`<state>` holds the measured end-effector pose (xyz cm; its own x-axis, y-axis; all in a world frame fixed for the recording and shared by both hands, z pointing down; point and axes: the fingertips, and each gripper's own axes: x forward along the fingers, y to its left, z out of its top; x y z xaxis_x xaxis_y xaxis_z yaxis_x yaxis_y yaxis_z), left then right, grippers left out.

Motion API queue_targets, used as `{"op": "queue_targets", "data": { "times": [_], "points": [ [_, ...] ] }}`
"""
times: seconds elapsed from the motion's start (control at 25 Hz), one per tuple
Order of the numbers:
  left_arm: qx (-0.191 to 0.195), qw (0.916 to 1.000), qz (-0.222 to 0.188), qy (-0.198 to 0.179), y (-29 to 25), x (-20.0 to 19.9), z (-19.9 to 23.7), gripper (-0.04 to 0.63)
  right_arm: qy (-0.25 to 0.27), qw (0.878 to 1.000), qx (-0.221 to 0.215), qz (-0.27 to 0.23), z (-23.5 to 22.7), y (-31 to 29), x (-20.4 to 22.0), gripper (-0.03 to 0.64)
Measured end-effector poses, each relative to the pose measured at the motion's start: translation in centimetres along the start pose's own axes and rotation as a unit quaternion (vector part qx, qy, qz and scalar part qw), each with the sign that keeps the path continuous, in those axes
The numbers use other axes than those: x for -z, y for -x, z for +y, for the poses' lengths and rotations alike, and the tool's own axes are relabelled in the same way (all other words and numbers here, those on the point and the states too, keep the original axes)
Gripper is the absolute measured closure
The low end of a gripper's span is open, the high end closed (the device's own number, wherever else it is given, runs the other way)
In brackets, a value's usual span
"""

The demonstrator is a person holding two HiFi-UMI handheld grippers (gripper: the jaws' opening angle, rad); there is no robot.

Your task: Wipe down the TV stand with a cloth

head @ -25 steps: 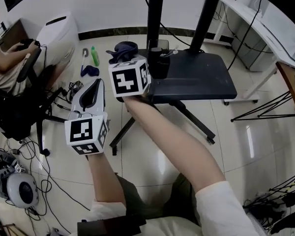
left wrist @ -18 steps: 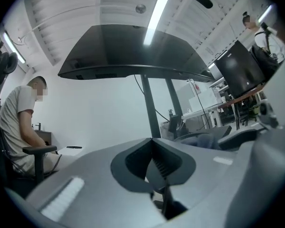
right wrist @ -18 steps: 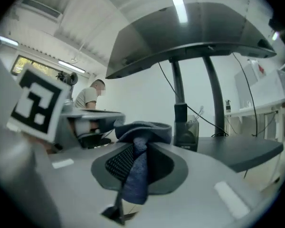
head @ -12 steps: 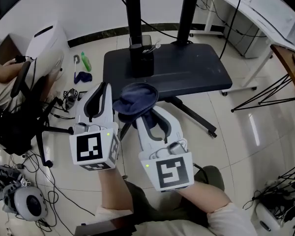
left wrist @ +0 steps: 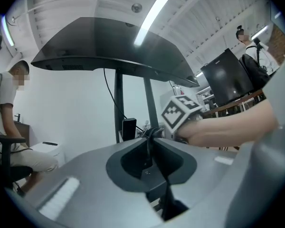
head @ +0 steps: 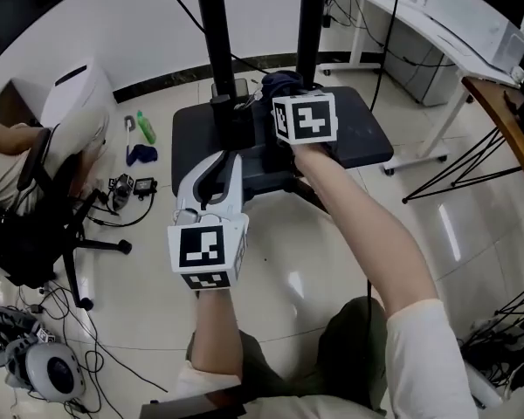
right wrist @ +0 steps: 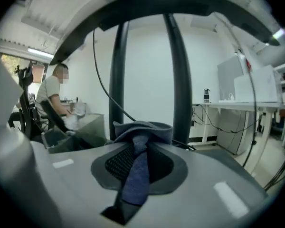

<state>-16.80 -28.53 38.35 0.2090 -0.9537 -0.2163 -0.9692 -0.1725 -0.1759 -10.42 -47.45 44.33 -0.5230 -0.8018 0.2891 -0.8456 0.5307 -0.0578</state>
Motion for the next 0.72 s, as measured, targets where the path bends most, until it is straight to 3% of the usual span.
{"op": "queue_targets", "data": {
  "times": [0.12, 0.28, 0.44, 0.56, 0.72],
  "points": [
    [-0.02, 0.9998, 0.0, 0.005, 0.9, -0.2, 1.1, 0.48, 0.013, 0.999, 0.01, 0.048, -0.5, -3.9, 0.1, 0.546],
    [-0.035, 0.9994, 0.003, 0.004, 1.7, -0.3, 2.3, 0.48, 0.028, 0.998, 0.009, 0.053, -0.1, -3.8, -0.2, 0.546],
    [-0.024, 0.9996, -0.002, -0.012, 1.0, -0.6, 1.1, 0.48, 0.065, 0.997, -0.034, -0.023, 2.4, 4.0, -0.6, 0.546],
    [-0.001, 0.9996, -0.011, -0.025, 0.3, -0.9, -1.1, 0.48, 0.08, 0.992, -0.064, -0.072, 5.3, 12.3, 1.8, 0.546],
    [0.024, 0.999, -0.018, -0.033, -1.1, -0.9, -4.2, 0.482, 0.111, 0.975, -0.064, -0.181, 6.8, 19.1, 3.6, 0.546]
  ]
}}
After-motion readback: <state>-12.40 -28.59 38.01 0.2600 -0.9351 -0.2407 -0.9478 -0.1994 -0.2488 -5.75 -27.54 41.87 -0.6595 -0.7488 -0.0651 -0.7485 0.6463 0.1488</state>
